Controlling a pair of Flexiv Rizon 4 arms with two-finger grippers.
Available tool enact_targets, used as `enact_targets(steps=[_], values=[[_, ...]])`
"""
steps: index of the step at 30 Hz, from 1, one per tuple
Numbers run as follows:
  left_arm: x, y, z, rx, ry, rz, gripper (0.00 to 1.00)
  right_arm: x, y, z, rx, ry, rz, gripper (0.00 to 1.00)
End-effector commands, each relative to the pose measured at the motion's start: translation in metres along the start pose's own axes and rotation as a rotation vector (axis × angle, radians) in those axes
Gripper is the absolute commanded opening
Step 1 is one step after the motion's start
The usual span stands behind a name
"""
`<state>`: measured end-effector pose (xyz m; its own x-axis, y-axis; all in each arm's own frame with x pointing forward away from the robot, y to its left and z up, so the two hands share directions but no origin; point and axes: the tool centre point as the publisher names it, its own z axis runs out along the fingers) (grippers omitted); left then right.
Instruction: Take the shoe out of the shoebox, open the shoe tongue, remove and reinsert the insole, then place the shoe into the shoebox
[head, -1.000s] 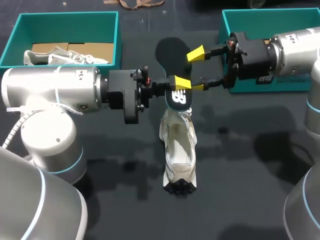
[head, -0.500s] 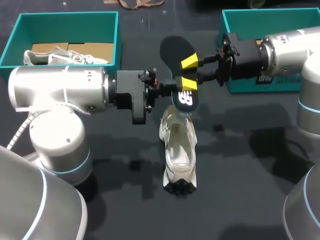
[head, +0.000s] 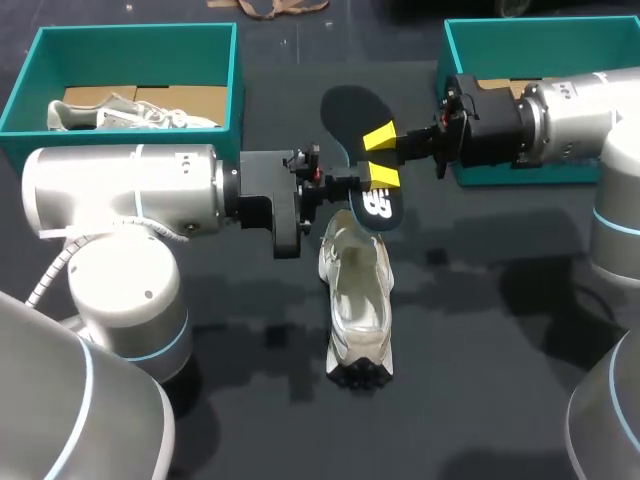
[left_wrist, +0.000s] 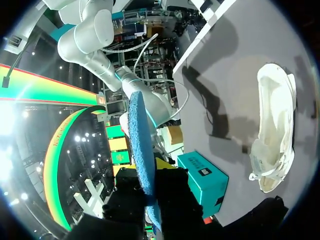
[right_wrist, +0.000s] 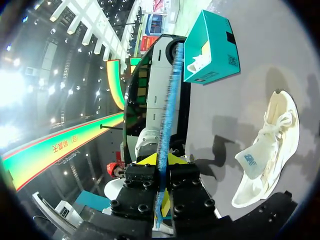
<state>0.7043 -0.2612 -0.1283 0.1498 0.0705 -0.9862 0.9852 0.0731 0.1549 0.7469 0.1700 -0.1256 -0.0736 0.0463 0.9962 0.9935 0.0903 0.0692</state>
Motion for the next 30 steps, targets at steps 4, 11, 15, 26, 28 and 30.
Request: enact_targets(steps=[4,11,15,26,28,30], values=[[0.0,0.0,0.009,-0.006,0.005,0.006,0.0,-0.002,0.002,0.001,0.001,0.006,0.003,0.0],[-0.003,-0.003,0.0,-0.004,0.01,-0.005,1.0,-0.004,0.0,0.001,-0.001,0.013,0.002,0.0],[-0.009,-0.002,-0.028,0.005,0.03,-0.022,1.0,-0.008,-0.005,-0.003,-0.003,0.013,0.008,0.0],[-0.019,0.019,-0.103,0.072,0.313,-0.01,1.0,-0.02,-0.024,-0.01,-0.009,0.003,0.031,0.0],[-0.019,0.019,-0.103,0.072,0.313,-0.01,1.0,-0.021,-0.026,-0.009,-0.006,0.004,0.031,0.0],[-0.019,0.019,-0.103,0.072,0.313,-0.01,1.0,-0.023,-0.026,-0.008,0.01,0.009,0.034,0.0]])
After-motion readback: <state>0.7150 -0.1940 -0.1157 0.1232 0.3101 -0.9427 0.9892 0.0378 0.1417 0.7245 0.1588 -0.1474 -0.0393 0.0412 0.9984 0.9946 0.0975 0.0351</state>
